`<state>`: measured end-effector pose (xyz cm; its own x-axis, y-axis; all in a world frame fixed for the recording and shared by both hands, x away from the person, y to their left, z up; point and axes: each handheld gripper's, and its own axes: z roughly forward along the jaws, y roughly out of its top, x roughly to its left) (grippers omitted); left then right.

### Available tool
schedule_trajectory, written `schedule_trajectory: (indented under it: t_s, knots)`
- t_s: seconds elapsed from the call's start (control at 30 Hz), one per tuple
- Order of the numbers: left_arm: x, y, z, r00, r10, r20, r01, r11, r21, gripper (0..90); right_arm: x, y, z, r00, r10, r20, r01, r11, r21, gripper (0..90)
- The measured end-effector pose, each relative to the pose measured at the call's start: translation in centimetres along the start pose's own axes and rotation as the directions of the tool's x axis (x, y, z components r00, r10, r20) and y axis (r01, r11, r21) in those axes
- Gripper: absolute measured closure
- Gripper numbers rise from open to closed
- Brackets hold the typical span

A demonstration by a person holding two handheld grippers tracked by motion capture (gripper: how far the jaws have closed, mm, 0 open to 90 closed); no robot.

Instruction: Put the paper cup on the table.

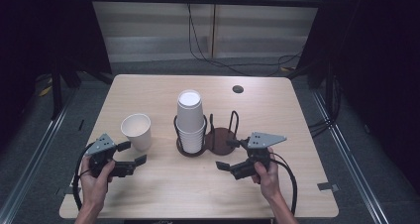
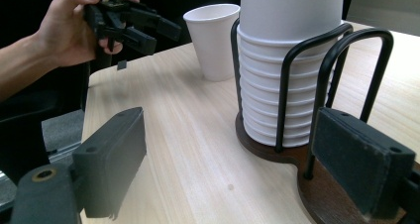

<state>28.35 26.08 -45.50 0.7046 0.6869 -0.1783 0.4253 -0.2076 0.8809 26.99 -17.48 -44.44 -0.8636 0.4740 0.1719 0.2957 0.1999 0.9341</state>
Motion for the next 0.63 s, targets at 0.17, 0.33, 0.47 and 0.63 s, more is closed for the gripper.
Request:
schedule_trajectory:
  t_s: [0.17, 0.33, 0.47, 0.63]
  knots:
    - [-1.5, -0.2, 0.4, 1.0, -0.006, 0.002, 0.006, 0.9983, -0.058, 15.8, 0.1, -0.1, -0.2, 1.0, 0.0, 0.006, 0.0, 1.0, -0.003, 13.3]
    - [-3.6, -0.5, 1.1, 0.9989, 0.042, 0.022, -0.041, 0.9966, -0.071, 15.7, 0.2, -0.2, -0.2, 0.9998, 0.0, 0.018, 0.0, 1.0, -0.008, 13.3]
    - [-4.5, -0.9, 1.8, 0.9987, 0.044, 0.026, -0.042, 0.9959, -0.081, 15.7, 0.7, -0.4, -0.1, 0.9997, -0.006, 0.023, 0.007, 1.0, -0.012, 13.3]
    - [-4.5, -1.5, 2.4, 0.9989, -0.008, 0.047, 0.012, 0.9956, -0.093, 15.8, 1.1, -1.1, -0.2, 0.9975, -0.009, 0.07, 0.01, 1.0, -0.016, 13.2]
